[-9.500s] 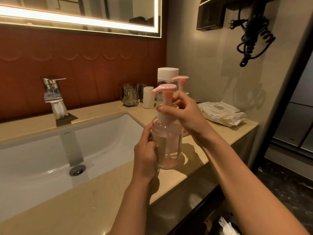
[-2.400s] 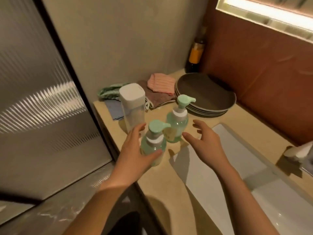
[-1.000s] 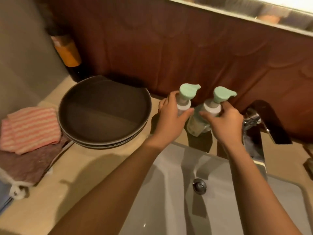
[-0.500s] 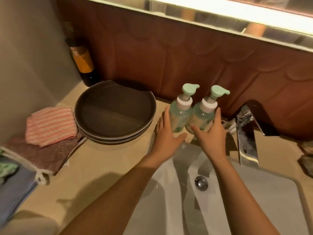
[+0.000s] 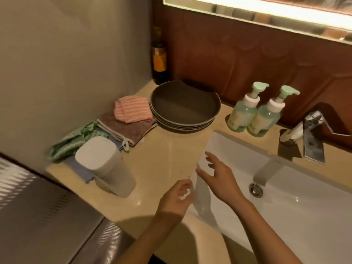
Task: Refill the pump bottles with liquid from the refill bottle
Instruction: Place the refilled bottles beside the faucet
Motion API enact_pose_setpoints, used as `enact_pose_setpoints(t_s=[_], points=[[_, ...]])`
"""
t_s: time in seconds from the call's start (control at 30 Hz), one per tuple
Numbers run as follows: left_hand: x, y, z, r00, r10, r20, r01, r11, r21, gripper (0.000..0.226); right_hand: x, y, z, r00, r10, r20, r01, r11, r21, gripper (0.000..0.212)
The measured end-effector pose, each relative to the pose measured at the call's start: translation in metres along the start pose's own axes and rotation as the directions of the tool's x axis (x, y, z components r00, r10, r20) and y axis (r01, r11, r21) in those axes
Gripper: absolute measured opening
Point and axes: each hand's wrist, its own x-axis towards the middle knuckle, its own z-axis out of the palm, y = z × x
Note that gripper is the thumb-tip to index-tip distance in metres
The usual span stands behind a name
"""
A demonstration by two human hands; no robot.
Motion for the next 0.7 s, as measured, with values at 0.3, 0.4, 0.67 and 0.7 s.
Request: enact_pose_setpoints(t_s=[0.3,0.4,0.67,0.7], points=[[-0.068,-0.046,-0.091,0.875,-0.213,-0.436,0.106,0.961,-0.256,0.034,-0.039,-0.063,0.065,0.874,-0.316,0.368,0.335,0.942,0.013,0.064],[-0.079,-0.044,-0.115,0.786,-0.185,-0.591,0.078,0.976,-0.202,0.058,-0.055,-0.071,0.083,0.792,-0.370,0.486,0.421,0.907,0.004,0.064],[-0.047,-0.013,-0.132,0.907,0.082,-0.413,-0.124,0.989,-0.076,0.083,-0.060,-0.066,0.107,0.726,-0.427,0.540,0.558,0.824,-0.098,0.056],[-0.041,-0.009,-0.131,0.908,0.078,-0.411,-0.134,0.985,-0.111,0.079,-0.057,-0.063,0.106,0.711,-0.449,0.542,0.614,0.772,-0.166,0.055]])
